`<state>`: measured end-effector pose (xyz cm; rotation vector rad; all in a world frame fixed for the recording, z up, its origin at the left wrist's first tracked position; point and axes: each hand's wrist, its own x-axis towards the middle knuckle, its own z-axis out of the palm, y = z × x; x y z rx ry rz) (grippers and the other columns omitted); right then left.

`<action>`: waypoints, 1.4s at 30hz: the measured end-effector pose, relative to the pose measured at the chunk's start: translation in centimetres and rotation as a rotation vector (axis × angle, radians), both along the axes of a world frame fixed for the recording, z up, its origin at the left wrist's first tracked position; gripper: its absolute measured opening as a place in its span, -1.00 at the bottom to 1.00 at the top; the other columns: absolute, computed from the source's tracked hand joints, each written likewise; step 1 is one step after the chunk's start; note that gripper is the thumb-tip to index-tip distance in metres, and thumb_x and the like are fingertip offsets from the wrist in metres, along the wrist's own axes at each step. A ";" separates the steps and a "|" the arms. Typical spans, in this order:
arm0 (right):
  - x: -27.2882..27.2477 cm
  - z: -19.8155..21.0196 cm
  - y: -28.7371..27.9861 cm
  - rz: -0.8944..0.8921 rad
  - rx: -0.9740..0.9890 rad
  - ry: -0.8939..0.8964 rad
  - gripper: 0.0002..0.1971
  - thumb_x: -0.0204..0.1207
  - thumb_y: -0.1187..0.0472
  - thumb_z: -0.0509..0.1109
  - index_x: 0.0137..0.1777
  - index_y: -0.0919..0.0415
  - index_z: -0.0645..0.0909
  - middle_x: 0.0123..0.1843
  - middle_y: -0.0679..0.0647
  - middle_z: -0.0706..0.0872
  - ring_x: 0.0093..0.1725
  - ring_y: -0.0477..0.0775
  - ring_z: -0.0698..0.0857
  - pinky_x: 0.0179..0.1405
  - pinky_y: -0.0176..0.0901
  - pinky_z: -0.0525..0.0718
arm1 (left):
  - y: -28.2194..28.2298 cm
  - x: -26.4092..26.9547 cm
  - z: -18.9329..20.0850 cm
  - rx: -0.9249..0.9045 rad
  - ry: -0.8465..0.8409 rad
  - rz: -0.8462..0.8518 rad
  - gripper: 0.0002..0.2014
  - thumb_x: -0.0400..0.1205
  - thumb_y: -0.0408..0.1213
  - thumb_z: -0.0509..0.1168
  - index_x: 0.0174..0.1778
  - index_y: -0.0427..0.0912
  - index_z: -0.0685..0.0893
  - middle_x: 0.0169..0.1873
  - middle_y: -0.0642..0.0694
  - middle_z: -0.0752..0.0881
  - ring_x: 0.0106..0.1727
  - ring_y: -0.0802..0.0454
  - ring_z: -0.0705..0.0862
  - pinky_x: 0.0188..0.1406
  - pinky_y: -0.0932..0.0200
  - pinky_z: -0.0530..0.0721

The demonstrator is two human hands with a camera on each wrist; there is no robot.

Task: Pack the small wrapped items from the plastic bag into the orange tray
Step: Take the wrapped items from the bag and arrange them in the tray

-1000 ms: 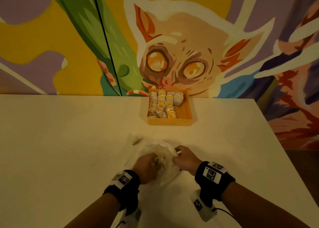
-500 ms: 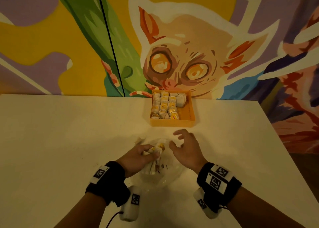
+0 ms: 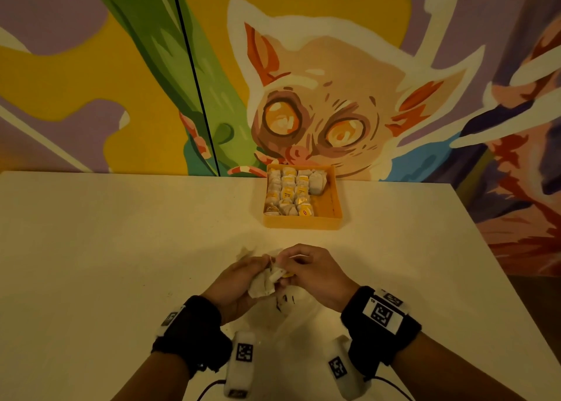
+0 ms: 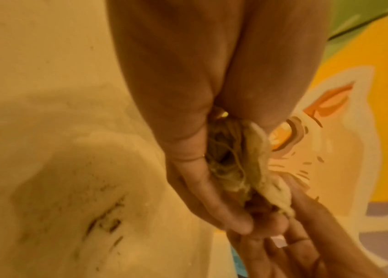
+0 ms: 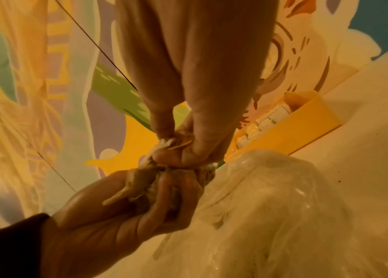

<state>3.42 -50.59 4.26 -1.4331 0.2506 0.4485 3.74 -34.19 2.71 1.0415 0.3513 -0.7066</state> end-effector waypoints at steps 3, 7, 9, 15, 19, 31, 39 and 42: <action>0.0 0.2 0.2 0.080 -0.040 -0.021 -0.84 0.54 0.31 0.47 0.07 0.37 0.70 -0.01 0.32 0.77 -0.29 0.13 0.77 -0.17 -0.11 0.80 | -0.6 -0.1 0.3 -0.098 0.115 0.050 -0.57 0.77 -0.11 0.10 0.29 -0.44 0.60 -0.19 -0.32 0.76 -0.25 -0.10 0.73 0.21 -0.09 0.66; 0.2 0.3 -0.1 0.202 -0.098 -0.065 -0.70 0.46 0.41 0.52 0.19 0.29 0.69 0.12 0.32 0.73 -0.06 0.10 0.77 -0.08 -0.09 0.80 | -1.1 -0.1 0.4 -0.058 0.105 0.101 -0.66 0.76 -0.19 0.13 0.17 -0.36 0.69 -0.07 -0.32 0.79 -0.08 -0.14 0.76 0.15 -0.09 0.69; 0.4 0.5 -0.6 0.228 -0.137 -0.091 -0.62 0.41 0.46 0.55 0.23 0.28 0.68 0.10 0.28 0.76 0.01 0.04 0.74 0.01 -0.15 0.76 | -1.2 0.0 0.5 -0.058 0.085 0.120 -0.73 0.74 -0.32 0.12 0.11 -0.40 0.67 -0.18 -0.31 0.76 -0.19 -0.10 0.73 -0.06 0.01 0.75; 1.0 1.4 -1.6 0.080 -0.088 -0.130 -0.83 0.51 0.38 0.48 0.09 0.35 0.72 -0.06 0.31 0.78 -0.27 0.10 0.77 -0.20 -0.16 0.77 | -1.0 0.6 1.1 -0.033 -0.013 0.097 -0.74 0.62 -0.51 0.11 0.07 -0.37 0.69 -0.17 -0.28 0.72 -0.26 -0.07 0.71 -0.36 0.19 0.73; 1.3 1.8 -1.9 0.115 -0.121 -0.131 -0.90 0.52 0.29 0.50 -0.01 0.26 0.76 -0.07 0.30 0.77 -0.26 0.09 0.71 -0.26 -0.15 0.72 | -0.7 0.9 1.4 0.007 -0.068 0.046 -0.68 0.50 -0.61 0.09 0.04 -0.38 0.69 -0.22 -0.30 0.66 -0.33 -0.09 0.62 -0.50 0.17 0.56; 0.2 1.0 -1.9 0.212 -0.093 -0.040 -0.87 0.56 0.37 0.43 0.08 0.35 0.70 -0.02 0.18 0.75 -0.20 0.08 0.79 -0.22 -0.09 0.80 | -1.3 -0.8 0.7 0.180 -0.082 -0.065 -0.90 0.65 -0.33 0.29 -0.06 -0.31 0.58 -0.33 -0.30 0.62 -0.51 -0.10 0.57 -0.60 0.27 0.38; 0.3 0.7 -1.8 0.237 -0.123 -0.082 -0.81 0.49 0.38 0.50 0.09 0.39 0.72 -0.08 0.21 0.77 -0.20 0.00 0.76 -0.27 -0.23 0.73 | -1.5 -0.9 1.0 0.156 -0.062 -0.132 -0.77 0.57 -0.46 0.13 -0.02 -0.38 0.69 -0.25 -0.32 0.64 -0.43 -0.06 0.55 -0.54 0.24 0.46; 0.4 0.9 -1.8 0.243 -0.145 -0.099 -0.80 0.48 0.38 0.52 0.08 0.41 0.73 -0.10 0.19 0.77 -0.21 -0.02 0.76 -0.25 -0.24 0.74 | -1.7 -0.8 1.3 0.162 -0.078 -0.111 -0.77 0.55 -0.42 0.13 -0.12 -0.40 0.70 -0.26 -0.34 0.64 -0.39 -0.08 0.59 -0.49 0.17 0.50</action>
